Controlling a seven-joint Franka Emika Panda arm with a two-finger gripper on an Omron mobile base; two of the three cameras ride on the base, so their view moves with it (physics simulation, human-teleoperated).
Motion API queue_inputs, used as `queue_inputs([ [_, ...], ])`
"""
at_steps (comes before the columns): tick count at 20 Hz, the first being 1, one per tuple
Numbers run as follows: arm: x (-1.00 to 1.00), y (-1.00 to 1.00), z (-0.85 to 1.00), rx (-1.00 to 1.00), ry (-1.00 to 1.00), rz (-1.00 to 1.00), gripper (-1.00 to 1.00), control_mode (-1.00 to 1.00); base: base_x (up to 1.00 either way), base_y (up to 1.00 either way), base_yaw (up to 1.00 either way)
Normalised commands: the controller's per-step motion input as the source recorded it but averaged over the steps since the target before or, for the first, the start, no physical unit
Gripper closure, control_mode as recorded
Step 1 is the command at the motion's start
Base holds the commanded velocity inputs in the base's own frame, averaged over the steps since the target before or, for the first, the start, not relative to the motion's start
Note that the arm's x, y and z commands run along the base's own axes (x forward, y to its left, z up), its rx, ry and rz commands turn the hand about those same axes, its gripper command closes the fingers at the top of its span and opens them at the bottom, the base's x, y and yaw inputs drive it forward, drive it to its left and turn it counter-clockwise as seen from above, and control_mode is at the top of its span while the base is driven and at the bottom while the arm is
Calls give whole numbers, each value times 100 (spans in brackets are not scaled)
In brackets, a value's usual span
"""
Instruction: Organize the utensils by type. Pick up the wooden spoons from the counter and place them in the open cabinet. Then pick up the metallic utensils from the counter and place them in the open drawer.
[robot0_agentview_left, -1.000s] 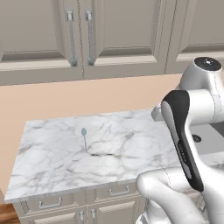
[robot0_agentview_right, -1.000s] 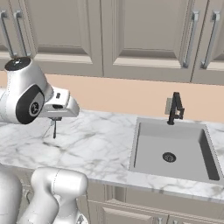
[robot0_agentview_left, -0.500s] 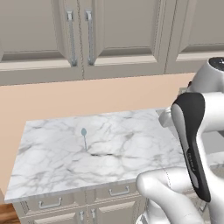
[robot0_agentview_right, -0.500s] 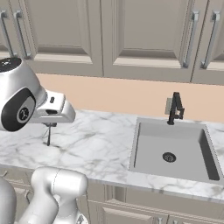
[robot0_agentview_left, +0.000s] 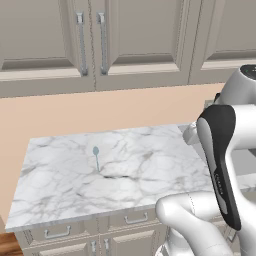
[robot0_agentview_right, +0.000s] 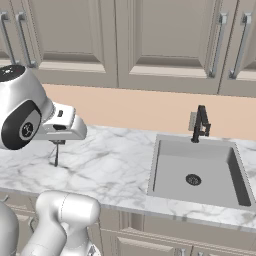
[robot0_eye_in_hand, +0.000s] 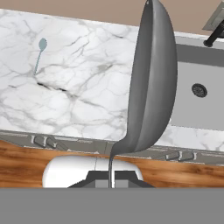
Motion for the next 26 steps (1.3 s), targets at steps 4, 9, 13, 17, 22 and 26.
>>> queue_inputs([
  [4, 0, 0, 0, 0, 0, 0, 100, -100, 0, 0, 0],
  [9, 0, 0, 0, 0, 0, 0, 100, 100, -16, 0, 0],
  [13, 0, 0, 0, 0, 0, 0, 100, 100, -30, 0, 25],
  [17, 0, 0, 0, 0, 0, 0, 100, 100, -33, 0, 37],
  [22, 0, 0, 0, 0, 0, 0, 100, 100, -60, 0, 43],
  [26, 0, 0, 0, 0, 0, 0, 100, 100, -66, 0, 48],
])
